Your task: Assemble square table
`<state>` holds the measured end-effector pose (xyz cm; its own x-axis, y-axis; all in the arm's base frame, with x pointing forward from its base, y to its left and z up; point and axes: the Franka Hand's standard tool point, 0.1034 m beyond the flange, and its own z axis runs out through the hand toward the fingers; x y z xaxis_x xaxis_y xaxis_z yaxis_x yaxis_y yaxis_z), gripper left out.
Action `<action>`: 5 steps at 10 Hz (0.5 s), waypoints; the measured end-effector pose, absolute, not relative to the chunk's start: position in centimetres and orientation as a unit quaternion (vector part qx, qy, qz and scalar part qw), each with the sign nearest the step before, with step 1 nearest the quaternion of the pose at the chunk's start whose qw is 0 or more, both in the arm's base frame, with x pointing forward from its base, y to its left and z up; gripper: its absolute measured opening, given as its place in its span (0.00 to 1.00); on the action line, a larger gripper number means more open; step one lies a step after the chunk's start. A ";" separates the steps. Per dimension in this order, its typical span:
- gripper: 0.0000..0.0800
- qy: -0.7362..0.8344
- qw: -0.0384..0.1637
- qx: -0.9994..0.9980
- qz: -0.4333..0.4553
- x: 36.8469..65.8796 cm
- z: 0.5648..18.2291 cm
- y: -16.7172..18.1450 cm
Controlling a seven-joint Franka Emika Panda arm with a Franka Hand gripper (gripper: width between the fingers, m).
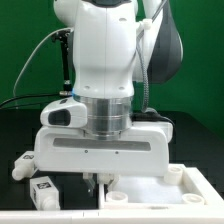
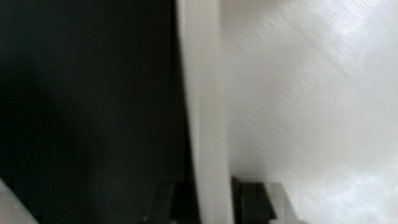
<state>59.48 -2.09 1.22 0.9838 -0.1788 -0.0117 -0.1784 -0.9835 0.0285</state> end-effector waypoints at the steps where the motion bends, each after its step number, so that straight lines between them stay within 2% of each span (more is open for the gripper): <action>1: 0.08 -0.098 0.019 0.995 -0.010 59.5 1.2 -2.1; 5: 0.08 -0.076 0.024 0.997 -0.015 59.5 0.9 -2.1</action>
Offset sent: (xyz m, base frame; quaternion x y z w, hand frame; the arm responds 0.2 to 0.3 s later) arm 0.0220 0.0132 -0.0062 -0.0181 -0.0119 -0.0355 0.9991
